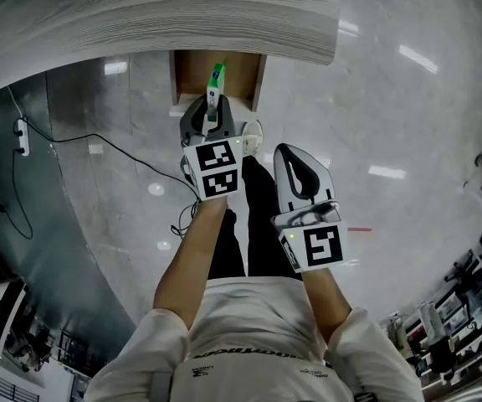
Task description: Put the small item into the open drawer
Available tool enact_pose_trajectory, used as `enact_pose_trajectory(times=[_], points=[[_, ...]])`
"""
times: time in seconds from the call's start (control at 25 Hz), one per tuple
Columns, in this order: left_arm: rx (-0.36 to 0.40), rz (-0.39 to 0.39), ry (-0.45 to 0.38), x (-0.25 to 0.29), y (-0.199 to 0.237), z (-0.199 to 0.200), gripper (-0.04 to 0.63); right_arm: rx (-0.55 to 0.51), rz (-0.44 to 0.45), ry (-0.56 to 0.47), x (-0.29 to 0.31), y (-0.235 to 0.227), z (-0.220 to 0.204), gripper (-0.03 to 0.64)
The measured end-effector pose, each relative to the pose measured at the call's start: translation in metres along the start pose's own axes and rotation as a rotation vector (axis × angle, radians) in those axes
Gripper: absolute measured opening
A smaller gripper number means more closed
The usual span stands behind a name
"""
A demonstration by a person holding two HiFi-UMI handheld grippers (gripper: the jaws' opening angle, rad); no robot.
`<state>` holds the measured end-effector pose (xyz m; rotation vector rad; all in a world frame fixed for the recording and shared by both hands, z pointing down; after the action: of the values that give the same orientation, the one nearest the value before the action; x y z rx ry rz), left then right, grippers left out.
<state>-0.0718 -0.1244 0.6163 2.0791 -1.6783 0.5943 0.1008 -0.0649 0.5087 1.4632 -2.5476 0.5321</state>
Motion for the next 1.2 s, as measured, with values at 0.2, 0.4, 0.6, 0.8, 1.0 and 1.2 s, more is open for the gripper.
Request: enact_pose_trajectory(times=[0.2,0.4,0.6,0.8,1.0,1.2], points=[[-0.005,0.007,0.021,0.008,0.0,-0.007,0.1,0.003,-0.002,0.008,0.0,-0.002,-0.003,0.029],[-0.018,0.022,0.045,0.015,0.001,-0.016,0.1,0.004,-0.001,0.02,0.001,-0.002,-0.004,0.029],[-0.016,0.027,0.059,0.021,0.001,-0.022,0.1,0.011,-0.018,0.016,0.002,-0.004,-0.007,0.029],[-0.022,0.034,0.073,0.027,0.001,-0.024,0.101,0.011,-0.013,0.021,0.003,-0.004,-0.008,0.029],[-0.014,0.048,0.083,0.031,0.001,-0.026,0.103,0.025,-0.026,0.018,0.004,-0.005,-0.007,0.029],[-0.023,0.055,0.082,0.031,0.002,-0.024,0.107,0.028,-0.025,0.016,0.005,-0.001,-0.005,0.029]])
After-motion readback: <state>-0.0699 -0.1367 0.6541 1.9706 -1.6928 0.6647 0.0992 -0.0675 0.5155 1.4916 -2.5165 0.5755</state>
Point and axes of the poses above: the fingertips, and each gripper's own axes: x forward along the fingers, y to its left, z out of its top, the point moved 10 cm from there along -x, backward along the fingers, and after that the axes turned 14 degrees about -y, right-handed, at the moved point
